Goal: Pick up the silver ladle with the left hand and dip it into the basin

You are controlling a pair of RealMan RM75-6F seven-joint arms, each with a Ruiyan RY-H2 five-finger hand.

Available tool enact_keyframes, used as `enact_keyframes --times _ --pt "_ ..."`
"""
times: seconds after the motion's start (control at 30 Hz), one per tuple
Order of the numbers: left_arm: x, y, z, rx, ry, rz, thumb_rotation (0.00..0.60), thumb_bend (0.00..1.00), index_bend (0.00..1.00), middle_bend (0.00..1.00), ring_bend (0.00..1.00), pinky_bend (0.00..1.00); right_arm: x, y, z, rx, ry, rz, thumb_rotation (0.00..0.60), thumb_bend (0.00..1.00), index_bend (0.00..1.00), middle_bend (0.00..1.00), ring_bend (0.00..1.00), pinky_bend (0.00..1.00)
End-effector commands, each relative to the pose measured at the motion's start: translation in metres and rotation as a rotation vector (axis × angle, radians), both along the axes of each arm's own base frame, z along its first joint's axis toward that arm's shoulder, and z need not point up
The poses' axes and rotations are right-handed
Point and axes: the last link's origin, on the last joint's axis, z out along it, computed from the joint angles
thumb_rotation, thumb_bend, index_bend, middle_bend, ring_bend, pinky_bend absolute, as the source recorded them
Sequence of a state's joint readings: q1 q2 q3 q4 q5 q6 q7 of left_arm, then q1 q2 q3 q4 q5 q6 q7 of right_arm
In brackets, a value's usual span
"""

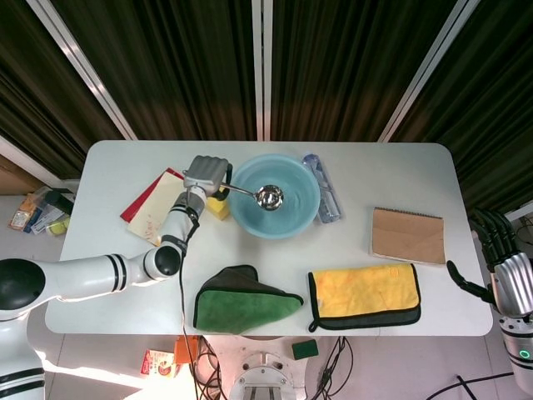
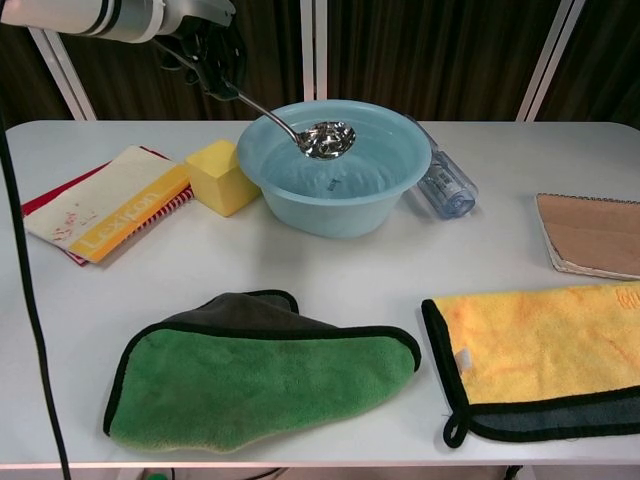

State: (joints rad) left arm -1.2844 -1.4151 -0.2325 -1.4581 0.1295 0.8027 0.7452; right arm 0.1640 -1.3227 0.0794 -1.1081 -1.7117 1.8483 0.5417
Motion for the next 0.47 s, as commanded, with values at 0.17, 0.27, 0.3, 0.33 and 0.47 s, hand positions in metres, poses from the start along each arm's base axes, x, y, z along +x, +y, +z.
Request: enact_keyframes --times 0.17,0.27,0.3,0.33,0.47 --pt "0.019 0.000 0.014 -0.024 0.062 0.021 0.600 0.40 0.82 0.72 0.70 0.82 -0.001 -0.001 0.000 0.000 -0.007 0.001 0.600 0.35 0.00 0.00 0.00 0.00" --pt "0.025 0.000 0.016 -0.033 0.077 0.030 0.600 0.40 0.82 0.72 0.70 0.82 -0.002 -0.001 0.001 0.000 -0.011 0.001 0.600 0.35 0.00 0.00 0.00 0.00" --pt "0.027 -0.001 0.016 -0.037 0.080 0.033 0.600 0.40 0.82 0.72 0.70 0.82 -0.002 -0.002 0.001 0.000 -0.012 0.001 0.600 0.35 0.00 0.00 0.00 0.00" --pt "0.029 -0.001 0.016 -0.041 0.084 0.037 0.600 0.40 0.82 0.72 0.70 0.82 -0.002 -0.002 0.001 0.000 -0.014 0.000 0.600 0.35 0.00 0.00 0.00 0.00" --pt "0.034 0.000 0.017 -0.047 0.090 0.046 0.600 0.40 0.82 0.73 0.70 0.82 -0.004 -0.003 0.002 0.001 -0.019 -0.002 0.600 0.35 0.00 0.00 0.00 0.00"
